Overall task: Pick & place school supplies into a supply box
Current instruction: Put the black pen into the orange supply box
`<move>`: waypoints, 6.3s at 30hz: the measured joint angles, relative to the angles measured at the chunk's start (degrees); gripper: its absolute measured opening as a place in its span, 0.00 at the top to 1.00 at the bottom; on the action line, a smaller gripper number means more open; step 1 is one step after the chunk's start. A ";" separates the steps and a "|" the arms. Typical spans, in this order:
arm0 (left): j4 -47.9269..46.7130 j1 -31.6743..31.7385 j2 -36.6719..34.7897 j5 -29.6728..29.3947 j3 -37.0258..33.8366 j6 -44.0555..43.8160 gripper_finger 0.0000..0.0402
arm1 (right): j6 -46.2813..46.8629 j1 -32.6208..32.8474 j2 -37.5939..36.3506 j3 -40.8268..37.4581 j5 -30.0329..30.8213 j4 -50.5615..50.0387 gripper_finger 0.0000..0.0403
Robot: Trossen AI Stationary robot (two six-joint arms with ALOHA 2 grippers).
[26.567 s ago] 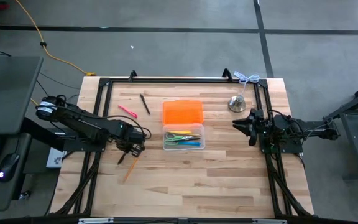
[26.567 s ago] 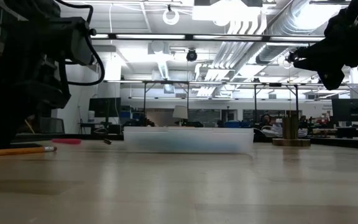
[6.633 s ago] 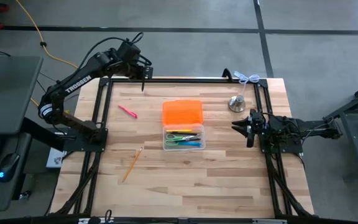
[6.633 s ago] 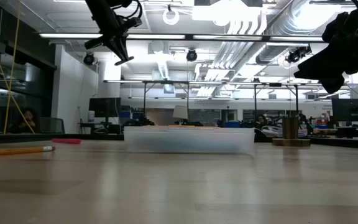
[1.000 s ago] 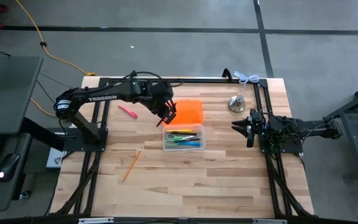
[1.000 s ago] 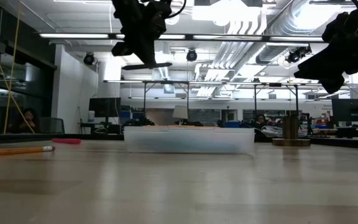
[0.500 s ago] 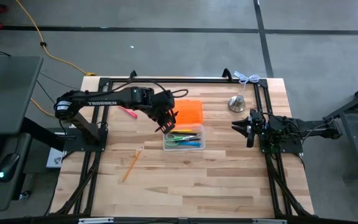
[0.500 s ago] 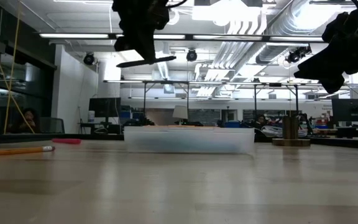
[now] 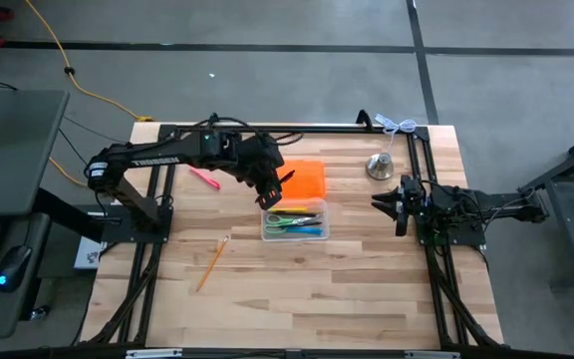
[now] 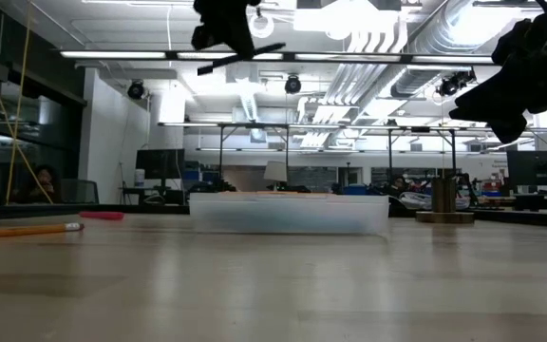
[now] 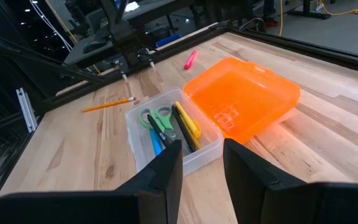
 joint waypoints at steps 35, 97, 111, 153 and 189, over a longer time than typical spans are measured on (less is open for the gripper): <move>-4.43 -0.44 6.86 0.89 9.00 4.46 0.90 | -0.02 -0.01 0.15 0.00 0.02 0.38 0.77; -8.96 -3.17 33.73 -0.76 23.37 15.66 0.90 | -0.06 0.01 1.53 0.01 -0.02 0.39 0.77; -6.03 -4.22 35.70 -0.79 19.88 16.53 0.90 | -0.09 0.01 1.55 0.00 -0.20 0.13 0.77; 1.67 -4.15 36.50 0.49 12.81 17.05 0.90 | 1.13 0.01 1.55 0.01 -0.22 0.19 0.77; 3.57 -4.13 37.44 0.75 12.91 16.58 0.56 | 1.55 0.01 1.53 0.02 -0.46 0.41 0.77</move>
